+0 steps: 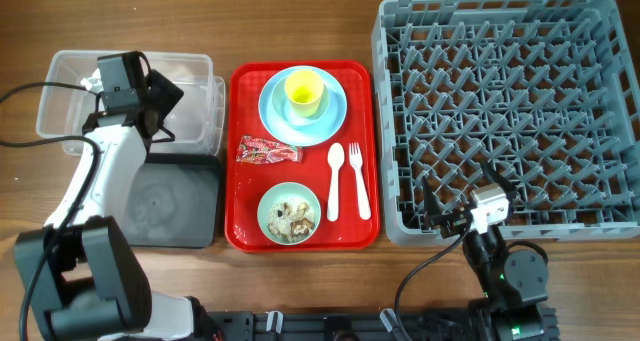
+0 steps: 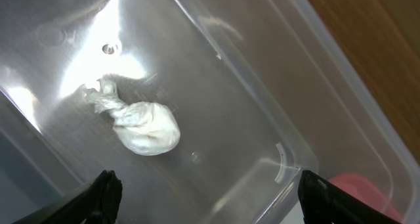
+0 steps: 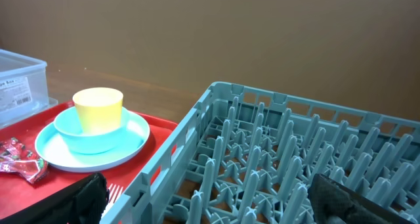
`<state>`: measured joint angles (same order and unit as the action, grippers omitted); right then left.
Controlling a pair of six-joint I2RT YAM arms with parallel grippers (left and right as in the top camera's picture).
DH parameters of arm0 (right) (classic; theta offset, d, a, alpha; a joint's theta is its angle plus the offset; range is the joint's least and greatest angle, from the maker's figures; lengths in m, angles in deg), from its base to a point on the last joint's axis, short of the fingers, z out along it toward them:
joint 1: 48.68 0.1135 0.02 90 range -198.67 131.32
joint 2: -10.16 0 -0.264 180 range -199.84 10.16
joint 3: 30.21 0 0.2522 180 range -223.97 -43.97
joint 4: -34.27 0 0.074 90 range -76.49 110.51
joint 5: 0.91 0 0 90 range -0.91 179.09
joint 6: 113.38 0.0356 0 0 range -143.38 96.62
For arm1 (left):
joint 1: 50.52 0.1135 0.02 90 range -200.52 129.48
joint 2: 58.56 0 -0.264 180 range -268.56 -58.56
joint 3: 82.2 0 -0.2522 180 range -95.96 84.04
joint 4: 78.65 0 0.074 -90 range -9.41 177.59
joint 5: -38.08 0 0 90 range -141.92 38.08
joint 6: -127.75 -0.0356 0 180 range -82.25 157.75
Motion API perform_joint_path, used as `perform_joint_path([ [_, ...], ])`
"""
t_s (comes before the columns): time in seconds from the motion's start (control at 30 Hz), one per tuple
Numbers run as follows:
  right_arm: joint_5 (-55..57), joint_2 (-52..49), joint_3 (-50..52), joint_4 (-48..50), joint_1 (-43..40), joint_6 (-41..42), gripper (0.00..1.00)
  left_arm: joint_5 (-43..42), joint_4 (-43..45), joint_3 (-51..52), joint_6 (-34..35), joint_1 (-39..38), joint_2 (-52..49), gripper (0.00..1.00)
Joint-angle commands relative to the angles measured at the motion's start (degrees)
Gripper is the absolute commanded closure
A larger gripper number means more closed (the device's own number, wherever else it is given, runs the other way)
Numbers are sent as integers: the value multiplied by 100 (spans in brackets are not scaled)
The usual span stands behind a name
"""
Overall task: Sort waste into correct bins and load items into the dishwasher rack
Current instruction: 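Carry the tissue left and drop it into the clear bin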
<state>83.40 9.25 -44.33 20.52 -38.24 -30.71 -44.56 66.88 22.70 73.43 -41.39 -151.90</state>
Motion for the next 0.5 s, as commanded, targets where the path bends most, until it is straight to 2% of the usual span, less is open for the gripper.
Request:
perform_joint_path([
  [0.0,35,11,7,28,-7,-20,0,-544,-92,-286,-240,28,772,18],
  [0.1,33,11,7,28,-7,-20,0,-951,-232,-286,-216,-2,1370,23],
  [0.23,35,11,7,28,-7,-17,0,-1204,-944,-286,109,-227,2232,34],
  [0.27,35,11,7,28,-7,-17,0,-1349,-1176,-286,120,-328,2391,39],
  [0.37,35,11,7,28,-7,-17,0,-1775,-1864,-284,120,-743,2697,65],
  [0.4,35,11,7,28,-7,-17,0,-1832,-2035,-284,120,-905,2719,80],
  [0.43,35,11,7,28,-7,-20,0,-1827,-2175,-280,120,-1082,2717,85],
  [0.47,35,11,7,28,-7,-20,0,-1825,-2249,-258,120,-1266,2686,86],
])
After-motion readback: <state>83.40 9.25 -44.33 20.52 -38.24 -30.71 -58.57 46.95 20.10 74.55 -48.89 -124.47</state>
